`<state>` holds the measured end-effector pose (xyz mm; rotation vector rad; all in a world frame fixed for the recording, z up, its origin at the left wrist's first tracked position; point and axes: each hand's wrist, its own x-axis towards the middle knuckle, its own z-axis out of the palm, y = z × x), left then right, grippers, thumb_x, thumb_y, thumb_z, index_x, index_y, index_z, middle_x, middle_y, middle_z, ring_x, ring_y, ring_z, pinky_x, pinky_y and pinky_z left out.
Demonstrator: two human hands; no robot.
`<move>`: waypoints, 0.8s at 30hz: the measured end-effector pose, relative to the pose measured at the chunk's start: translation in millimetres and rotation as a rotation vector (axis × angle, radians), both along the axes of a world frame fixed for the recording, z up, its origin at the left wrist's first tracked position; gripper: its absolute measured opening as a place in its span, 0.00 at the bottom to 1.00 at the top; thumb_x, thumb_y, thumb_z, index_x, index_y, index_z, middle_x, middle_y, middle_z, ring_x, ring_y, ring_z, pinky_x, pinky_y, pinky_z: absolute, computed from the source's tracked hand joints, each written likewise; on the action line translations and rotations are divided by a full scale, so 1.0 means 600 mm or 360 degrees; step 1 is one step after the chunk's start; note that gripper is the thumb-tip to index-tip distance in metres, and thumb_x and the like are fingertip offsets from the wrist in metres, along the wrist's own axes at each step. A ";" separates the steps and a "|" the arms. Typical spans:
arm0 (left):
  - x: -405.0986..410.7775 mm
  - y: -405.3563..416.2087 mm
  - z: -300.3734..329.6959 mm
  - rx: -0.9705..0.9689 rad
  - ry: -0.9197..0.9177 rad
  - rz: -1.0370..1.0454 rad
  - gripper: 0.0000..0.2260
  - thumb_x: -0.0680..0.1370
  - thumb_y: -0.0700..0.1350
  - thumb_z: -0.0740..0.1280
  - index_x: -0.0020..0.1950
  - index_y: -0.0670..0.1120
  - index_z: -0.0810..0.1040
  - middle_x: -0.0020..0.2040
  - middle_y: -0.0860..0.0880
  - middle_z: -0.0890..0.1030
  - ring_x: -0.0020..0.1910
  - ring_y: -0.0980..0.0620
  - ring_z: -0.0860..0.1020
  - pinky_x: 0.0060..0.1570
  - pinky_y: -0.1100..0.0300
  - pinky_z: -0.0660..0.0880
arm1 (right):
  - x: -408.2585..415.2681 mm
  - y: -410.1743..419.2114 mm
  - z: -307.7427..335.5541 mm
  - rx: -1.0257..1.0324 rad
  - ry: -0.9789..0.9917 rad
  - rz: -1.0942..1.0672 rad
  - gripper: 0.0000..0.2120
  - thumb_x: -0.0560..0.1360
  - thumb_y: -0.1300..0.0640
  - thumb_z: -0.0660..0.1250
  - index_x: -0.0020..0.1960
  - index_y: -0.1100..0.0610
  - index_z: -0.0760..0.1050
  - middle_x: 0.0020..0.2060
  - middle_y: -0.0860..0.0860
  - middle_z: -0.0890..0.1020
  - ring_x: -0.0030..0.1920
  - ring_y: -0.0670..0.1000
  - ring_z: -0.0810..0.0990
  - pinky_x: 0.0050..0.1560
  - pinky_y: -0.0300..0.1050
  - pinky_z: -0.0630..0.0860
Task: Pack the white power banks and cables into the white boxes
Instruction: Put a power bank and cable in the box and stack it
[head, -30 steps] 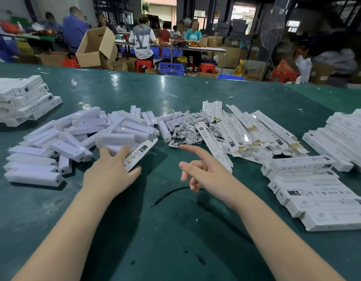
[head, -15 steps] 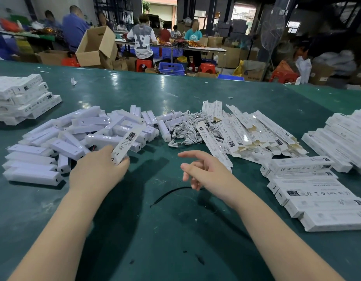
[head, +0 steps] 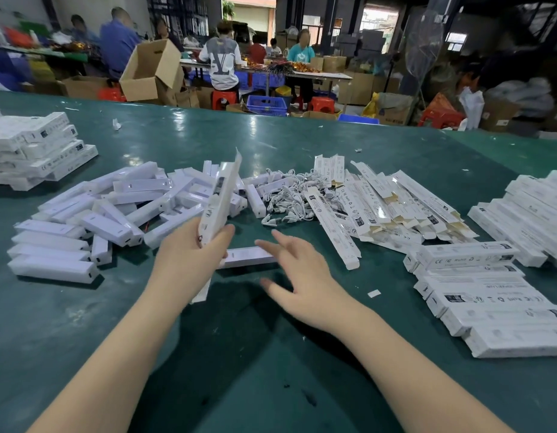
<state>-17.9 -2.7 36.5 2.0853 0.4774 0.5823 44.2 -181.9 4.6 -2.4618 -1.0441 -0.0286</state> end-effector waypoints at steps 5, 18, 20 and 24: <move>0.006 0.028 -0.016 0.0493 0.0228 0.0193 0.08 0.76 0.52 0.63 0.41 0.49 0.73 0.36 0.51 0.76 0.39 0.45 0.75 0.36 0.53 0.65 | 0.013 0.012 0.000 -0.0160 -0.0200 -0.0044 0.19 0.79 0.49 0.62 0.69 0.49 0.69 0.65 0.49 0.73 0.71 0.53 0.64 0.75 0.53 0.49; 0.006 0.005 -0.025 0.0468 0.0087 -0.0069 0.18 0.72 0.67 0.62 0.41 0.53 0.71 0.31 0.54 0.76 0.33 0.58 0.74 0.30 0.59 0.65 | 0.010 0.002 0.018 0.0184 -0.0183 -0.0256 0.16 0.73 0.54 0.70 0.61 0.48 0.80 0.40 0.44 0.78 0.51 0.52 0.75 0.51 0.46 0.69; 0.007 0.007 -0.023 0.0466 0.0004 -0.0069 0.15 0.72 0.64 0.65 0.41 0.54 0.69 0.31 0.56 0.74 0.32 0.60 0.72 0.30 0.59 0.65 | 0.016 -0.007 0.030 0.0582 -0.0015 -0.0519 0.14 0.73 0.55 0.70 0.58 0.47 0.79 0.41 0.45 0.83 0.45 0.47 0.78 0.45 0.45 0.72; 0.005 0.005 -0.020 0.0659 -0.0105 -0.0054 0.20 0.69 0.57 0.73 0.35 0.54 0.61 0.29 0.56 0.69 0.30 0.57 0.68 0.28 0.58 0.61 | 0.025 -0.043 0.061 0.1641 0.0524 -0.0652 0.25 0.73 0.53 0.75 0.63 0.41 0.66 0.43 0.41 0.85 0.44 0.48 0.81 0.51 0.44 0.77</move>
